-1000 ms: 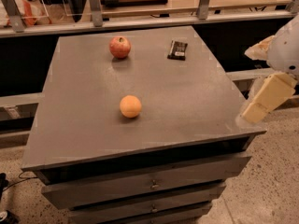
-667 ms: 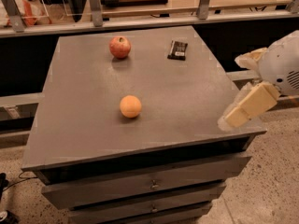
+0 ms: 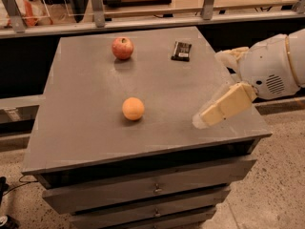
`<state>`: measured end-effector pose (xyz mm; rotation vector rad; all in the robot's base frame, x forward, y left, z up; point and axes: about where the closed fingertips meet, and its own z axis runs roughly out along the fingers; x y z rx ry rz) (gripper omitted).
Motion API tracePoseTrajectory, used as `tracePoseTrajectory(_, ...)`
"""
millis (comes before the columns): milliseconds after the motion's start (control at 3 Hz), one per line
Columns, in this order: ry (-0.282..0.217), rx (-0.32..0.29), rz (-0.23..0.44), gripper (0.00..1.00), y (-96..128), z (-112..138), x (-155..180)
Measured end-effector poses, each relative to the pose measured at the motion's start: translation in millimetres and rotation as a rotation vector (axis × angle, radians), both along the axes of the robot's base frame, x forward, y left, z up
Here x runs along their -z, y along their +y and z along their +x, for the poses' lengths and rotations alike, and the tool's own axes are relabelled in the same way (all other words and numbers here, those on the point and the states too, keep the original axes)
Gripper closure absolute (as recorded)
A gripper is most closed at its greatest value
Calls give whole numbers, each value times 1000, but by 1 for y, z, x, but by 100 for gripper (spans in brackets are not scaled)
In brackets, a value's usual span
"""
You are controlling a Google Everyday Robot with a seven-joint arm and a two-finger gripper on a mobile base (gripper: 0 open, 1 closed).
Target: Move orange near apple
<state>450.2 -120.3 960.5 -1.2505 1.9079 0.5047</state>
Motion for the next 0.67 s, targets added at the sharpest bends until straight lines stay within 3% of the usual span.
tracePoseTrajectory(333, -10, 25, 11, 0, 2, -3, 0)
tracePoseTrajectory(667, -44, 43, 37, 0, 21, -4, 9)
